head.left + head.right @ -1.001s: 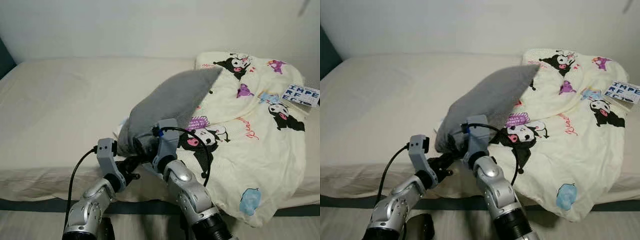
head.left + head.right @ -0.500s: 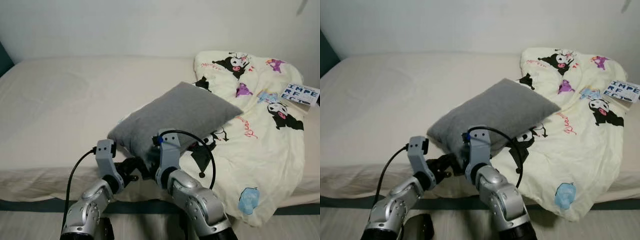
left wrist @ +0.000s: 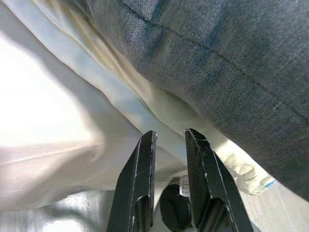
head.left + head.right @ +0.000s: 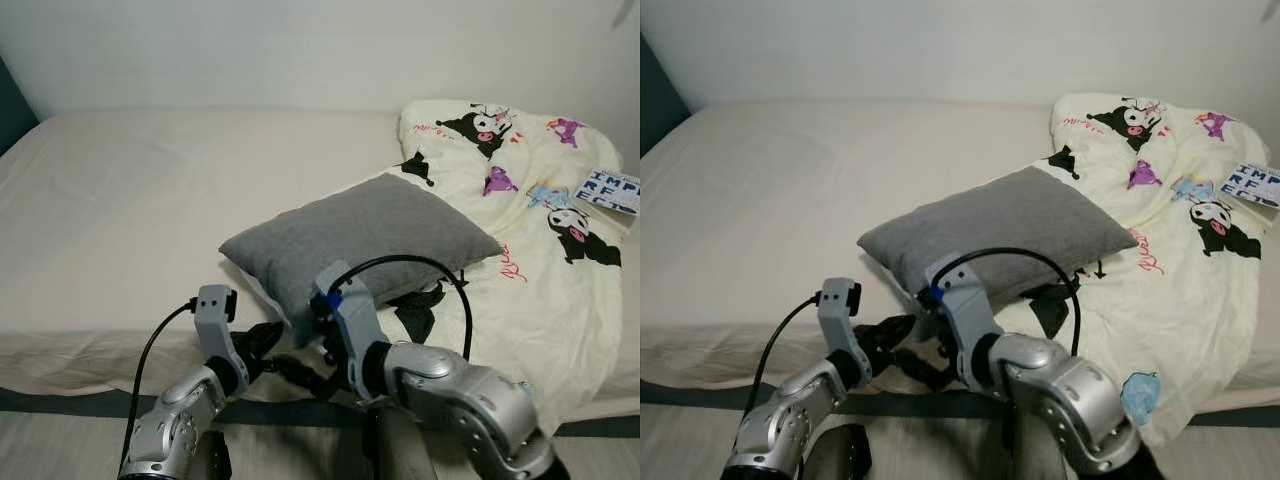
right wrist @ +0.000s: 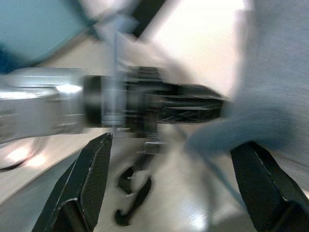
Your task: Clean up the room
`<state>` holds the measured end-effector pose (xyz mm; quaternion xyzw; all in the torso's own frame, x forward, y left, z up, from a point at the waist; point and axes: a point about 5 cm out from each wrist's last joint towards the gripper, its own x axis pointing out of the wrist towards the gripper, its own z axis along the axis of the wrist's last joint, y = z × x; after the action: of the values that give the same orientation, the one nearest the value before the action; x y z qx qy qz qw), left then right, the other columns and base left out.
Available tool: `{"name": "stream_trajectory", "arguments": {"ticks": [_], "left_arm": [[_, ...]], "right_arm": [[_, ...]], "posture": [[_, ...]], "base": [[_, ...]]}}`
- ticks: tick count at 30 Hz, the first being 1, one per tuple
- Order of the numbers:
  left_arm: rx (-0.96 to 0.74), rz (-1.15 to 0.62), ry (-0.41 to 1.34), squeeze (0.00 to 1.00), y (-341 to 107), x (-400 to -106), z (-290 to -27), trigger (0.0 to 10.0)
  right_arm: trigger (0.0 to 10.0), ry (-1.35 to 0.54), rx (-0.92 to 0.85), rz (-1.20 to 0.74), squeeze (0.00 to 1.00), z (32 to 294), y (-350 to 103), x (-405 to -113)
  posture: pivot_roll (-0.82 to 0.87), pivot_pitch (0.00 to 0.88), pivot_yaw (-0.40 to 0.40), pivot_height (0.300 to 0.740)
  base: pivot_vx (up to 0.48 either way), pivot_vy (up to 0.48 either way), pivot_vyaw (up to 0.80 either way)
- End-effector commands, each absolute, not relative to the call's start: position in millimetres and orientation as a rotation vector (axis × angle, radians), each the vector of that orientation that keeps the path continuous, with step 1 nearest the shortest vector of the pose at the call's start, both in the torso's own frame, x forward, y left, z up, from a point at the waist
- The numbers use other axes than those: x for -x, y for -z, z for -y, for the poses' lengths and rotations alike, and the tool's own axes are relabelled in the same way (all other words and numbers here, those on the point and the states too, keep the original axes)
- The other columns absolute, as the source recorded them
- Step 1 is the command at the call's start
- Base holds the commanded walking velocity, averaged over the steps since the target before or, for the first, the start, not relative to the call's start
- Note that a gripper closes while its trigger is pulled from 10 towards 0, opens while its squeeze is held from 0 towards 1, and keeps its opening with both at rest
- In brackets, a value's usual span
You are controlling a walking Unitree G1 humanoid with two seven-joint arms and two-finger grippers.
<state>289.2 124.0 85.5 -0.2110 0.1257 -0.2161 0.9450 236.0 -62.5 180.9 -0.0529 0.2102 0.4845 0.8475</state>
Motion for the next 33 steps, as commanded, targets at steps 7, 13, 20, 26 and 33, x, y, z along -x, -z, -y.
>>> {"name": "stream_trajectory", "arguments": {"ticks": [7, 13, 20, 26, 33], "left_arm": [[0.409, -0.316, 0.401, 0.00, -73.6, -285.7, -135.0, 10.0], [0.313, -0.329, 0.308, 0.00, -65.9, -291.6, -156.1, 10.0], [0.334, -0.319, 0.220, 1.00, -66.9, -301.4, -183.2, 10.0], [0.577, -0.284, 0.187, 1.00, -78.4, -316.6, -217.0, 10.0], [0.864, -0.257, 0.220, 1.00, -83.6, -324.9, -222.0, 10.0]], "right_arm": [[10.0, -1.254, -0.038, -0.224, 0.00, 66.3, -229.4, -227.3], [10.0, -0.798, -0.036, 0.027, 0.00, 91.4, -247.2, -283.7], [10.0, -0.428, 0.030, 0.059, 0.00, 135.8, -234.3, -315.6], [10.0, -0.275, 0.005, 0.087, 0.00, 171.8, -224.2, -322.5], [10.0, -0.184, -0.003, 0.124, 0.00, 188.5, -215.6, -325.0]], "posture": [[0.05, 0.184, -0.013, 0.578], [0.05, 0.181, -0.009, 0.578], [0.05, 0.176, -0.013, 0.578], [0.05, 0.172, -0.014, 0.578], [0.04, 0.172, -0.008, 0.578]], "base": [[0.000, 0.000, 0.00], [0.000, 0.000, 0.00], [0.000, 0.000, 0.00], [0.000, 0.000, 0.00], [0.000, 0.000, 0.00]]}}
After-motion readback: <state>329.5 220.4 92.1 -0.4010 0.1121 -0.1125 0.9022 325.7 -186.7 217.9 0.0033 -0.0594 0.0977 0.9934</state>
